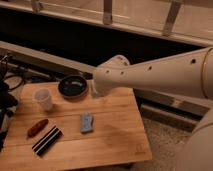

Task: Move the arm in a circular motion

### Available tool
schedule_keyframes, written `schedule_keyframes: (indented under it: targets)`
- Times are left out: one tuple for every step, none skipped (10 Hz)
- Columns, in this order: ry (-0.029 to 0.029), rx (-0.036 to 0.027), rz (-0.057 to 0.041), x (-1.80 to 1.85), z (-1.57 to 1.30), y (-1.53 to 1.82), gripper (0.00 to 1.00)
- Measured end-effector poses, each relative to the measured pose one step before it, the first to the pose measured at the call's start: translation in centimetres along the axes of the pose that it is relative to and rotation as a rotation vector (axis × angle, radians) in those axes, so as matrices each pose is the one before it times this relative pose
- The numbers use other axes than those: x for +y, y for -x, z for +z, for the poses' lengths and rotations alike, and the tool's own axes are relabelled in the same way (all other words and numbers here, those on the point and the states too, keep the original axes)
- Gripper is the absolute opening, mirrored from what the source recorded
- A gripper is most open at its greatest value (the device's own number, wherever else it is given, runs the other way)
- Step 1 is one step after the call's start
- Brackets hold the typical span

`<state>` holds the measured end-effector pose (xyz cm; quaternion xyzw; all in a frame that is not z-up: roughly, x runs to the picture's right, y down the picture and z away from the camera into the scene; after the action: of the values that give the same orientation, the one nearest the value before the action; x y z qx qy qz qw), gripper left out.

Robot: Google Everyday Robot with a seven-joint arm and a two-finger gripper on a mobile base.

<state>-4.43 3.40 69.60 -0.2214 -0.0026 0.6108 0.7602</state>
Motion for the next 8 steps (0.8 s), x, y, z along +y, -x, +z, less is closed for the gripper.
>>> schedule_keyframes:
  targets:
    - [-0.00294,-0.00097,-0.00101,-0.205,-0.036,-0.004,0.00]
    - [-0.00609,-0.00080,-0.00757,-0.279,0.070,0.023,0.00]
    - [-0.00433,0.00188,-0.00546,0.241,0.169,0.188,0.00]
    - [-0.00928,0.00257,-0.00898,0.275,0.133,0.201,0.00]
    - [-0.00449,0.00259,-0.00212,0.023,0.055,-0.037,0.00]
    - [-0.00755,0.00074,-0.00065,-0.277,-0.053,-0.033,0.00]
    - [-0.00914,0.00162,-0.01603,0.007,0.061,0.168,0.00]
    - [0.00058,0.00389,-0.00687,0.276,0.147,0.076,0.00]
